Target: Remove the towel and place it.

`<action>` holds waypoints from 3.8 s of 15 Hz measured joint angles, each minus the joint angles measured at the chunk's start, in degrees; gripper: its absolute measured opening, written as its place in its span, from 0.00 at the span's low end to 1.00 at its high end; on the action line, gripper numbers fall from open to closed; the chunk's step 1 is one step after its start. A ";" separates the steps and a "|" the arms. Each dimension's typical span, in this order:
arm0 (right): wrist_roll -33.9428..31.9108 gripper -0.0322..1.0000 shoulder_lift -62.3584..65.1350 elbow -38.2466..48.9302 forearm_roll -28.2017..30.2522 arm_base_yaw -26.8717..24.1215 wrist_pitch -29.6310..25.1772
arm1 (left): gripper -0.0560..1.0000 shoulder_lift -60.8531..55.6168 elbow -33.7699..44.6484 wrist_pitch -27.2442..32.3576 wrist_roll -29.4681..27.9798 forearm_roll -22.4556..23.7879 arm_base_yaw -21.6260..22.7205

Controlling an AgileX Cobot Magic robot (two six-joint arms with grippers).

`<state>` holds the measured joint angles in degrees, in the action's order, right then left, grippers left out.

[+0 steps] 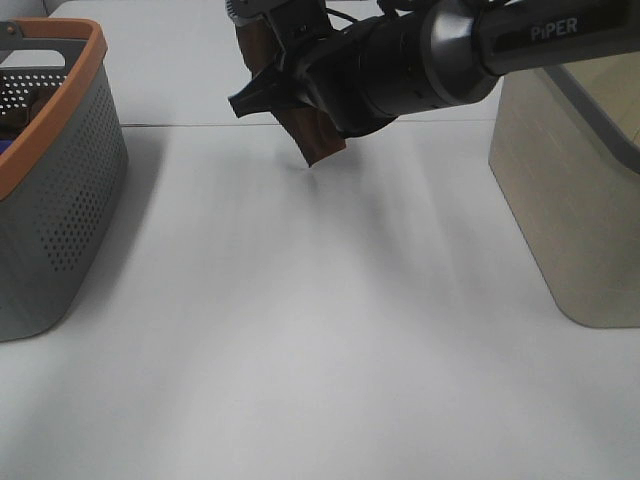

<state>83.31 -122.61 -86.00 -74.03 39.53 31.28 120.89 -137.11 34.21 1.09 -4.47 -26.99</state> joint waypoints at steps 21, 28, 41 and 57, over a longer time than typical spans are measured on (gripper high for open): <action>31.23 0.03 15.58 2.98 -25.90 -0.11 4.81 | 0.05 0.00 0.00 22.80 -2.35 8.71 11.00; 23.38 0.03 15.58 3.38 -26.07 -3.50 -16.21 | 0.05 0.00 0.00 27.04 -0.11 6.99 11.00; -73.85 0.03 16.62 6.76 74.03 -3.27 -59.99 | 0.05 0.00 0.00 28.59 2.46 4.47 10.94; -106.57 0.03 9.11 -13.69 111.84 -20.57 -42.11 | 0.05 7.05 0.00 5.44 -0.11 4.98 10.37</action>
<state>-23.26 -113.50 -99.69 37.82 18.96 -10.83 127.94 -137.11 39.65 0.97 0.52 -16.62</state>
